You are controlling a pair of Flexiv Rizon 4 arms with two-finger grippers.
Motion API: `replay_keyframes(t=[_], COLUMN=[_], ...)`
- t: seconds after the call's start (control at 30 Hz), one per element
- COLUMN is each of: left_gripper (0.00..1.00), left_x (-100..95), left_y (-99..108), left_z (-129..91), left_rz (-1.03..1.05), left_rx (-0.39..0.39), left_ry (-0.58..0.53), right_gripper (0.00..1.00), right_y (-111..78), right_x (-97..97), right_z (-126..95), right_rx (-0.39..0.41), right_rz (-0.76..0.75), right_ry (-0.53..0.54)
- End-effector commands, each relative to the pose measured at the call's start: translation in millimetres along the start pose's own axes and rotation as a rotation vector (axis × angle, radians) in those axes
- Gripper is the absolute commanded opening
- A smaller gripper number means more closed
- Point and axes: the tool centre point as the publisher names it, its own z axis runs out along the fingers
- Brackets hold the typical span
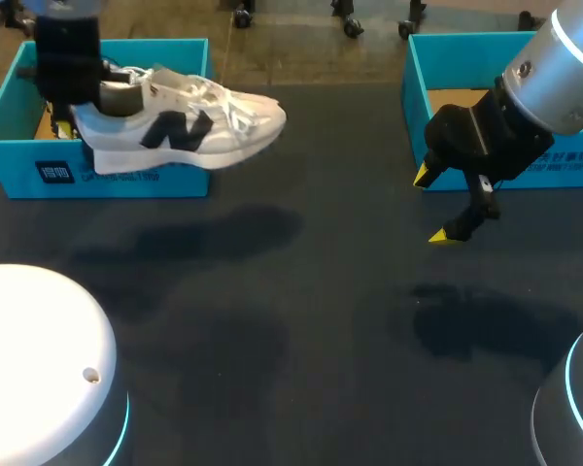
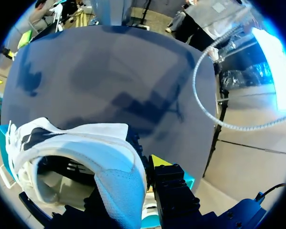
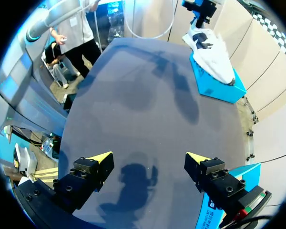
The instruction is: Take the shoe out of the shoebox, open the shoe tongue, remove and reinsert the insole, then place the shoe into the shoebox
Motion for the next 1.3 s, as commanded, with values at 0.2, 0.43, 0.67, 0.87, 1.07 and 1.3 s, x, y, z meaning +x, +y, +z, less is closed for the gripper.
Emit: replay_keyframes(t=[0.2, 0.43, 0.67, 0.87, 1.07, 1.3], left_gripper=[0.00, 0.00, 0.00, 0.00, 0.00, 0.00], left_x=[-17.6, -30.0, -45.6, -58.4, -70.8, -91.2], left_y=[-39.8, -64.5, -85.9, -106.4, -122.0, -137.5], left_z=[5.4, 12.4, 20.8, 26.4, 34.4, 41.3], left_rz=[-0.018, 0.009, 0.065, 0.113, 0.106, 0.133], left_rx=[-0.075, -0.075, -0.057, -0.042, -0.040, -0.028], left_ry=[-0.011, -0.004, -0.005, -0.010, -0.006, -0.021], right_gripper=[1.00, 1.00, 1.00, 1.00, 1.00, 1.00], right_y=[0.4, 0.4, 0.4, 0.4, 0.4, 0.4], right_x=[-0.5, -0.5, -0.5, -0.5, -0.5, -0.5], right_z=[1.6, 1.6, 1.6, 1.6, 1.6, 1.6], right_rx=[0.002, 0.002, 0.002, 0.002, 0.002, 0.002], right_rz=[0.001, 0.001, 0.001, 0.001, 0.001, 0.001], right_ry=[0.000, 0.000, 0.000, 0.000, 0.000, 0.000])
